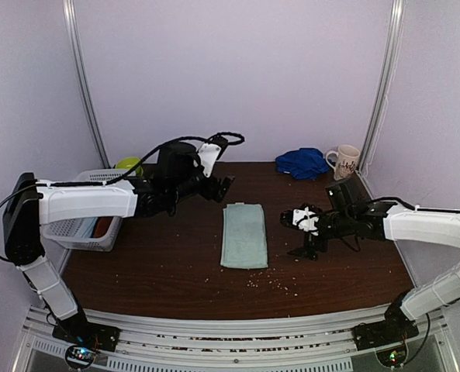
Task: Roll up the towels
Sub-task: Roll the towel at the center of the board.
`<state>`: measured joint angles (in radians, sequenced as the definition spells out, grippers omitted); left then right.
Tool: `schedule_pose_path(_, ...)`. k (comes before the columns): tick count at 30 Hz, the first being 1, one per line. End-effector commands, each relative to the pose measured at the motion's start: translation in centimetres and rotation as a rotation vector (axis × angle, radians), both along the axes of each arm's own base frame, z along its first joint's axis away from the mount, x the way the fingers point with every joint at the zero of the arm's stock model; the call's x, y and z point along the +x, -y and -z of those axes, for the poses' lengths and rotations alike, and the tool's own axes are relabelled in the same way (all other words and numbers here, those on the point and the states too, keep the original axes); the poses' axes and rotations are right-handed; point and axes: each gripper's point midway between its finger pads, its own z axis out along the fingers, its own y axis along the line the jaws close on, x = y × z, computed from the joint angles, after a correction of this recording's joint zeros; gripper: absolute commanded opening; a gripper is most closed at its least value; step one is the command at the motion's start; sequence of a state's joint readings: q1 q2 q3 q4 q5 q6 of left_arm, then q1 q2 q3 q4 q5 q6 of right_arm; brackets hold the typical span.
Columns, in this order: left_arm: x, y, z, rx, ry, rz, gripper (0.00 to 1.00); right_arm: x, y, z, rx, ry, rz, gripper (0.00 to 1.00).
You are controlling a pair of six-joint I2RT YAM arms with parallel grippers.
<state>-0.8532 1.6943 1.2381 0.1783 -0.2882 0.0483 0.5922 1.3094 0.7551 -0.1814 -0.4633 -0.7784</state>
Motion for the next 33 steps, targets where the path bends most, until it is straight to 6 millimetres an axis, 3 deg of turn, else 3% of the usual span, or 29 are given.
schedule_pose_path(1, -1.9, -0.3, 6.0, 0.261, -0.033, 0.063, 0.98, 0.1, -2.7, -0.9, 0.024, 0.130, -0.081, 0.98)
schedule_pose_path(8, -6.2, -1.9, 9.6, 0.404, 0.013, 0.184, 0.98, -1.7, -5.5, 3.5, -0.119, 0.154, -0.135, 0.93)
schedule_pose_path(12, -9.1, -1.9, 10.1, 0.385, 0.080, 0.299, 0.98, -1.8, -6.3, 5.7, -0.199, 0.159, -0.109, 0.89)
schedule_pose_path(15, -11.6, -1.4, 9.8, 0.344, 0.131, 0.415, 0.98, -1.1, -6.9, 6.1, -0.210, 0.159, -0.054, 0.83)
schedule_pose_path(19, -14.3, -1.0, 11.1, 0.372, 0.194, 0.532, 0.98, -0.9, -7.2, 7.8, -0.262, 0.149, -0.035, 0.78)
schedule_pose_path(27, -15.2, 0.0, 14.4, 0.459, 0.179, 0.560, 0.98, -1.0, -6.9, 9.7, -0.344, 0.195, -0.029, 0.63)
schedule_pose_path(33, -16.1, 0.1, 15.4, 0.479, 0.195, 0.584, 0.98, -1.3, -6.6, 10.7, -0.379, 0.189, -0.040, 0.47)
